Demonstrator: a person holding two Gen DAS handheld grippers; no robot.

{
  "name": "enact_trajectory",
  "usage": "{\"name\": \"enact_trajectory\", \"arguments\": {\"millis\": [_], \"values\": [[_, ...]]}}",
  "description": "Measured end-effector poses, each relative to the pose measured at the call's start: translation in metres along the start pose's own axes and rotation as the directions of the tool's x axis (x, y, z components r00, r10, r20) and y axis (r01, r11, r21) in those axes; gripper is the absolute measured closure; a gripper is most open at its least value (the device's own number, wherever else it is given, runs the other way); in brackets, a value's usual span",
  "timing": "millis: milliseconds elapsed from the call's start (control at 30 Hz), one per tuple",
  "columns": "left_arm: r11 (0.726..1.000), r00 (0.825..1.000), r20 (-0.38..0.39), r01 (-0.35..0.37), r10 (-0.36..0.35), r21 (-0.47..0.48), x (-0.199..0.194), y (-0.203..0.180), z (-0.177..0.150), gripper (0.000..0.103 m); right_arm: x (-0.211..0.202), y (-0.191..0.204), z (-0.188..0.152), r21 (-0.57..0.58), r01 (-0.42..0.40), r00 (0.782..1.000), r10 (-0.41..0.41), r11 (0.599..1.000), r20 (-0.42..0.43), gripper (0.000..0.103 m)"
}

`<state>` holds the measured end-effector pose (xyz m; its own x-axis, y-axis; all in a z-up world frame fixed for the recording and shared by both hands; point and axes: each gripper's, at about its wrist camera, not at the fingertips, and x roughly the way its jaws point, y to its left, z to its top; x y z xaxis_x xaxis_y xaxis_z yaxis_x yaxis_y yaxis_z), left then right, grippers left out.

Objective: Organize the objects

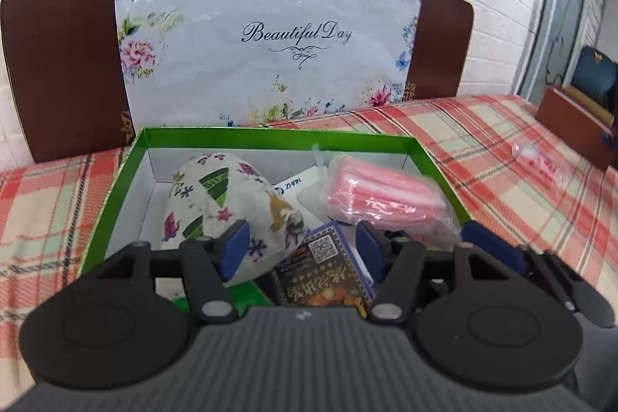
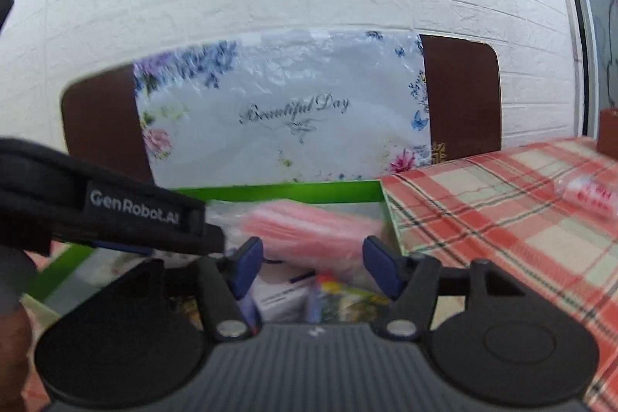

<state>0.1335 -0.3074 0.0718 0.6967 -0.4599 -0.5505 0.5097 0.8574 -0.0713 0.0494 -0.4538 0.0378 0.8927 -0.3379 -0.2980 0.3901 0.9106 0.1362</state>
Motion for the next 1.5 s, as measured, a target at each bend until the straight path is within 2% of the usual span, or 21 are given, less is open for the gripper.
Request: {"name": "enact_trajectory", "arguments": {"millis": [67, 267, 333, 433, 600, 700, 767, 1067, 1233, 1367, 1500], "values": [[1.000, 1.000, -0.002, -0.015, 0.015, 0.019, -0.008, -0.001, -0.007, 0.040, -0.015, 0.005, -0.006, 0.000, 0.016, 1.000, -0.016, 1.000, 0.006, 0.031], [1.000, 1.000, -0.006, -0.028, 0.028, 0.013, -0.046, 0.004, -0.022, 0.037, -0.074, 0.011, -0.024, 0.098, 0.004, 1.000, -0.006, 0.995, 0.025, 0.029], [0.999, 0.999, 0.008, -0.044, 0.044, 0.029, -0.064, 0.006, -0.029, 0.032, -0.087, 0.014, -0.026, 0.109, -0.006, 1.000, 0.005, 0.994, 0.005, 0.029], [0.993, 0.994, 0.019, -0.107, 0.106, 0.044, -0.088, 0.012, -0.041, 0.032, -0.102, 0.018, -0.028, 0.127, -0.027, 0.999, 0.033, 0.992, -0.043, 0.029], [0.984, 0.984, -0.014, -0.176, 0.176, 0.010, -0.118, 0.030, -0.060, 0.032, -0.122, 0.022, -0.031, 0.192, -0.044, 0.988, 0.071, 0.980, -0.138, 0.028], [0.980, 0.979, -0.036, -0.201, 0.201, 0.014, -0.131, 0.039, -0.071, 0.027, -0.134, 0.028, -0.032, 0.197, -0.049, 0.982, 0.083, 0.979, -0.171, 0.023], [0.979, 0.978, -0.043, -0.202, 0.202, 0.005, -0.140, 0.044, -0.077, 0.025, -0.144, 0.033, -0.030, 0.207, -0.050, 0.979, 0.088, 0.977, -0.182, 0.019], [0.979, 0.978, -0.038, -0.204, 0.204, 0.011, -0.168, 0.060, -0.095, 0.007, -0.177, 0.059, -0.020, 0.223, -0.096, 0.971, 0.140, 0.970, -0.193, 0.015], [0.976, 0.975, -0.024, -0.219, 0.219, 0.003, -0.184, 0.063, -0.102, 0.004, -0.192, 0.073, -0.018, 0.211, -0.100, 0.973, 0.140, 0.972, -0.184, 0.006], [0.975, 0.975, -0.006, -0.223, 0.223, -0.002, -0.193, 0.064, -0.105, 0.000, -0.200, 0.081, -0.016, 0.191, -0.105, 0.976, 0.138, 0.976, -0.168, 0.004], [0.975, 0.975, 0.005, -0.224, 0.224, 0.003, -0.199, 0.063, -0.106, 0.000, -0.204, 0.084, -0.017, 0.196, -0.106, 0.976, 0.139, 0.975, -0.165, 0.004]]}}
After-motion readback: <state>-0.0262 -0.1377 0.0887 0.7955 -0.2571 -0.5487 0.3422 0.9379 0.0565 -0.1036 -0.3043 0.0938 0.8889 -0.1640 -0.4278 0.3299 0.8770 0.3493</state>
